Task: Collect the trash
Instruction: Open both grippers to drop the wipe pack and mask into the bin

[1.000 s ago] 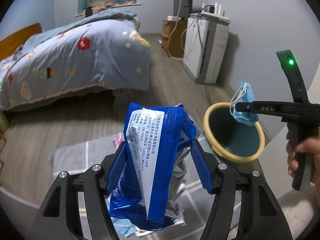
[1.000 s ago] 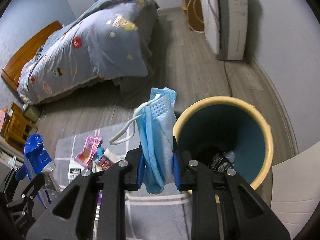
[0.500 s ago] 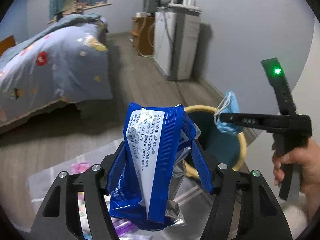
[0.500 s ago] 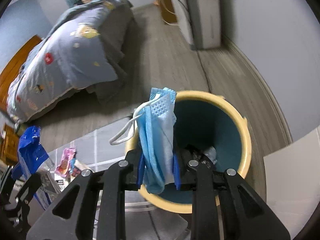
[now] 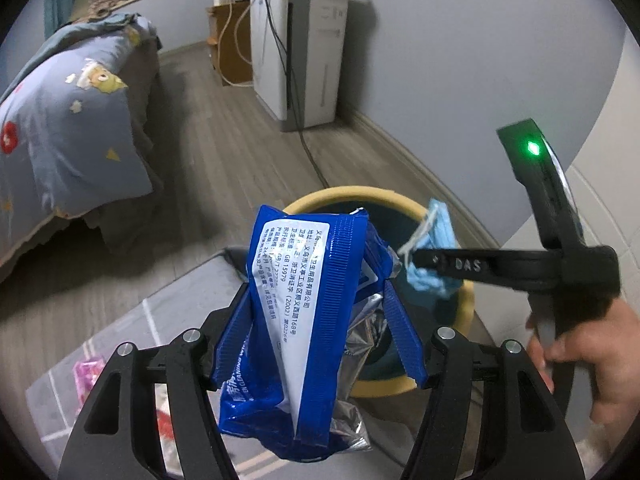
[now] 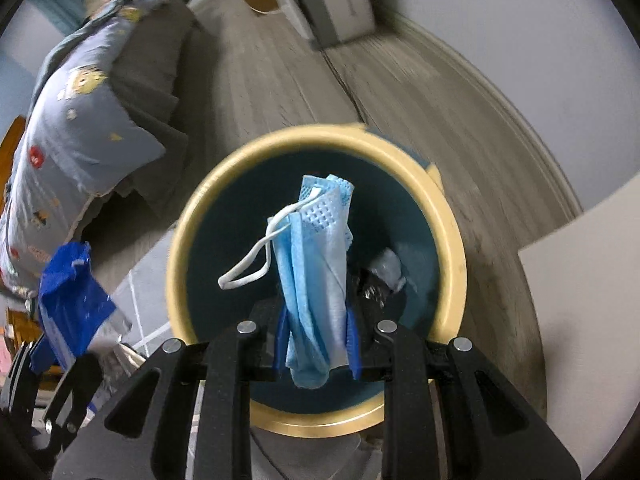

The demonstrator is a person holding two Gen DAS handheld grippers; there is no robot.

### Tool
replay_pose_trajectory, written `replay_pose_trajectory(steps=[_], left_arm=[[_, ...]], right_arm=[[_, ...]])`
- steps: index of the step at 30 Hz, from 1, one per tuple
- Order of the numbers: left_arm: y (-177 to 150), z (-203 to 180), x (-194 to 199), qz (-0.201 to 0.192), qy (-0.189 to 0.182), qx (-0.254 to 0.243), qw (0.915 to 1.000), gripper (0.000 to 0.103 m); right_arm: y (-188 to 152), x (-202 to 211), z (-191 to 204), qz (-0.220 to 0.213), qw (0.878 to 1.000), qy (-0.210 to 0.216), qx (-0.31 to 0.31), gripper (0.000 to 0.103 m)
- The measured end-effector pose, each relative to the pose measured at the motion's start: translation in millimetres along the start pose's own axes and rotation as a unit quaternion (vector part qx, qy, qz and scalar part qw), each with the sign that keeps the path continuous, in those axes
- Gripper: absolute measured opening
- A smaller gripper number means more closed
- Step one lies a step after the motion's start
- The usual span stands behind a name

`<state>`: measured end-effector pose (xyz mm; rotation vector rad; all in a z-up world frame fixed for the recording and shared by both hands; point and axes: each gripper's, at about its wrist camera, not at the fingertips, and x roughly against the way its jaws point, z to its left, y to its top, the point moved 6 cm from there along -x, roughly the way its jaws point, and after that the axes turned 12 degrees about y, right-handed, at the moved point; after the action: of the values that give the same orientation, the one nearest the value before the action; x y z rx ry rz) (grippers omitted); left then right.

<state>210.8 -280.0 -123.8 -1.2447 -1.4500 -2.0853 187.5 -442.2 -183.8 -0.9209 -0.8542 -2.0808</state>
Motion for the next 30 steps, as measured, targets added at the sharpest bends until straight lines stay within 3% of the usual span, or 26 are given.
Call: replay_pose_trajectory(steps=[8, 16, 24, 26, 30], left_arm=[[18, -1, -22, 0.005, -0.006, 0.018, 0.9998, 0.069], [26, 3, -26, 0.0, 0.001, 0.038, 0.9993, 0.078], [13, 24, -20, 0.005, 0.011, 0.068, 0.9976, 0.079], [10, 28, -18, 0.005, 0.013, 0.072, 0.9973, 0.082], [1, 36, -6, -0.005, 0.026, 0.069, 0.9973, 0.088]], right_arm=[[-1, 5, -28, -0.016, 0.997, 0.009, -0.071, 0.023], [4, 0, -22, -0.017, 0.997, 0.018, -0.069, 0.024], [8, 0, -12, -0.024, 0.997, 0.034, -0.06, 0.056], [9, 0, -9, -0.025, 0.997, 0.035, -0.056, 0.07], [9, 3, -4, -0.03, 0.997, 0.04, -0.055, 0.088]])
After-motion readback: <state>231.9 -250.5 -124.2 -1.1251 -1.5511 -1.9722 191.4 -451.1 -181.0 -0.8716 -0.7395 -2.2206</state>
